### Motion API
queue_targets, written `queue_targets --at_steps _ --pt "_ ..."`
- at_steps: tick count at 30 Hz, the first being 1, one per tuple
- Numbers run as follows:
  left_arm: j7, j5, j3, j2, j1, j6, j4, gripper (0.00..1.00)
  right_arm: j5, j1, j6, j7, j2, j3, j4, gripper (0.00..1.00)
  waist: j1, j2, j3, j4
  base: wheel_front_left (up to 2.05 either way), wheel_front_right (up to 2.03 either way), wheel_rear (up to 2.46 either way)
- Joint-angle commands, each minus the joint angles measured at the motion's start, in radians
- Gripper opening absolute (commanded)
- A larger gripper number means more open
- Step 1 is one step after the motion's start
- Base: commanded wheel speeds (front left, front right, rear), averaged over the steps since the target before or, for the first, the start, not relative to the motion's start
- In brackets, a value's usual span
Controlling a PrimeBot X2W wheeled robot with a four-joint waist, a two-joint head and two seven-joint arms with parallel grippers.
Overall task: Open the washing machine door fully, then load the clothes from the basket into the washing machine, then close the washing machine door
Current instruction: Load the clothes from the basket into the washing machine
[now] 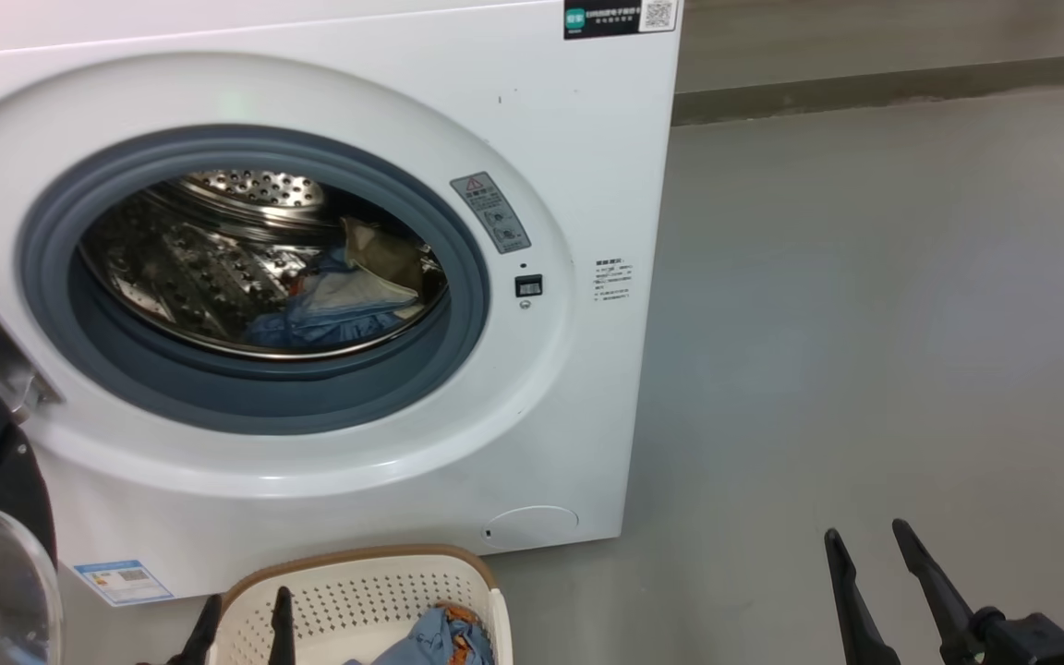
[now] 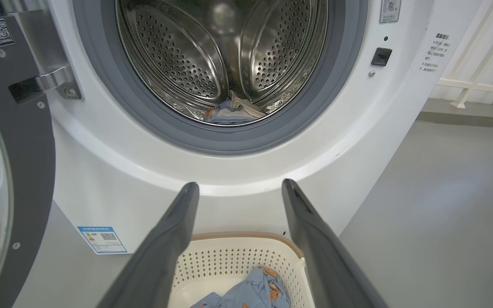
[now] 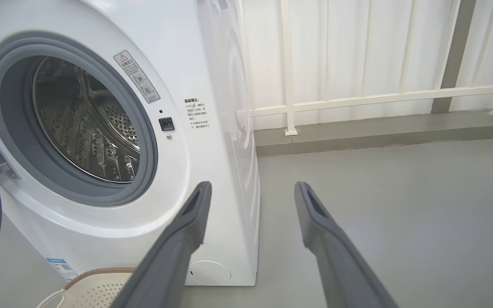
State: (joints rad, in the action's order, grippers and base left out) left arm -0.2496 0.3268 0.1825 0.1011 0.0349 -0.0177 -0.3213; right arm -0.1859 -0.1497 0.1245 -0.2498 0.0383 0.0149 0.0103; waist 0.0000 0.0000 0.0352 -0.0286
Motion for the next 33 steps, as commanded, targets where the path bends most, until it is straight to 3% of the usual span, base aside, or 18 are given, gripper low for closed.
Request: queue_targets --at_steps 1,33 --pt "-0.012 -0.013 -0.045 0.021 -0.010 -0.007 0.038 1.00 0.005 -0.001 0.006 -0.012 0.012 -0.020 -0.026 1.00 0.0000 0.0000 0.009 0.013 0.00 0.00 0.00" --pt "-0.001 0.006 -0.071 0.005 0.032 0.007 0.067 1.00 0.000 0.000 0.006 -0.012 0.012 -0.035 -0.026 1.00 0.0000 0.0000 0.002 0.052 0.00 0.00 0.00"
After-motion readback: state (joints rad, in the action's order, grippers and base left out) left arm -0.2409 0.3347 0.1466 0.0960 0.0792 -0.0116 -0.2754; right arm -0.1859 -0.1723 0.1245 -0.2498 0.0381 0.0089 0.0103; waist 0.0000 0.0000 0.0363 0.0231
